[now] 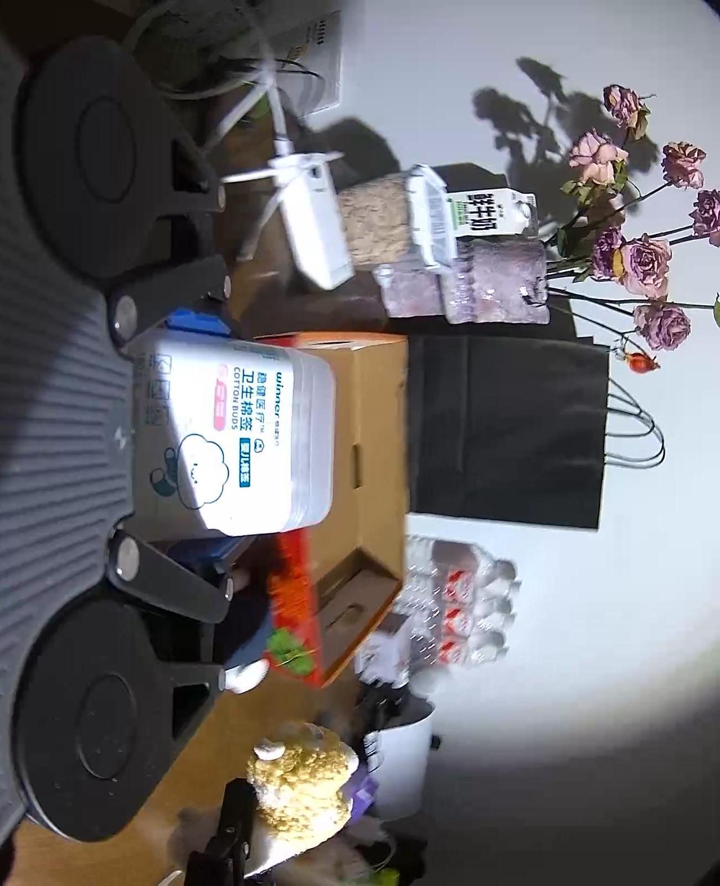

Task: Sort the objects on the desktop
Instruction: 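Carry the cotton-bud box and plush sheep with both tools over the cardboard box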

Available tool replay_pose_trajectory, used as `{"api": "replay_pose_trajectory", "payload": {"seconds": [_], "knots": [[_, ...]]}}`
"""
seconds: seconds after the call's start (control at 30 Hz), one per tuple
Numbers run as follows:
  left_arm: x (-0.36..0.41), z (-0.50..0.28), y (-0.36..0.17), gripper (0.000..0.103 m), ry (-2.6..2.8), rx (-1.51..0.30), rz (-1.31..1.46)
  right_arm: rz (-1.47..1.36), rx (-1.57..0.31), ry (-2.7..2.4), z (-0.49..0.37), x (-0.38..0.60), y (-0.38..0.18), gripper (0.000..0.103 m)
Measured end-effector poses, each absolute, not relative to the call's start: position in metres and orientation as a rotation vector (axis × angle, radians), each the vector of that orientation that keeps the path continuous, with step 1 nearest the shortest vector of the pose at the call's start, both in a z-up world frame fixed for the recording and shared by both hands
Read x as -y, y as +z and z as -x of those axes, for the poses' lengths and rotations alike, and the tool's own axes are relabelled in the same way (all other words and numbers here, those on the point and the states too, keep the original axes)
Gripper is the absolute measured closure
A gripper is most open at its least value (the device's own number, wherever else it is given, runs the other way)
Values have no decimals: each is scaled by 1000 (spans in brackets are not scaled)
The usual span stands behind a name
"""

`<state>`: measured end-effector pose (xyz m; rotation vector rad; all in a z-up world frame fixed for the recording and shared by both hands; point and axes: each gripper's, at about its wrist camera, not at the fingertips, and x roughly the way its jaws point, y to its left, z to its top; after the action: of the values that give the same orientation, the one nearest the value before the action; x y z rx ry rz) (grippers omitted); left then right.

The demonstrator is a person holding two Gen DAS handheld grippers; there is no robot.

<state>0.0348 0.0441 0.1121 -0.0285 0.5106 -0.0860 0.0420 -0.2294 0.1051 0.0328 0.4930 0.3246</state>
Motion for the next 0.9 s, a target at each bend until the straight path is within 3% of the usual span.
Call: {"api": "replay_pose_trajectory", "payload": {"seconds": [0.17,0.4,0.63,0.9], "knots": [[-47,-119,138,37,-92,-524,49,-28,-525,385,-147,211,134,56],[-24,-261,110,37,-23,-680,27,115,-720,293,-299,160,98,56],[7,-338,56,37,83,-808,-187,224,-851,230,-355,143,49,56],[-5,-355,48,32,72,-909,-134,287,-921,138,-364,143,29,51]]}}
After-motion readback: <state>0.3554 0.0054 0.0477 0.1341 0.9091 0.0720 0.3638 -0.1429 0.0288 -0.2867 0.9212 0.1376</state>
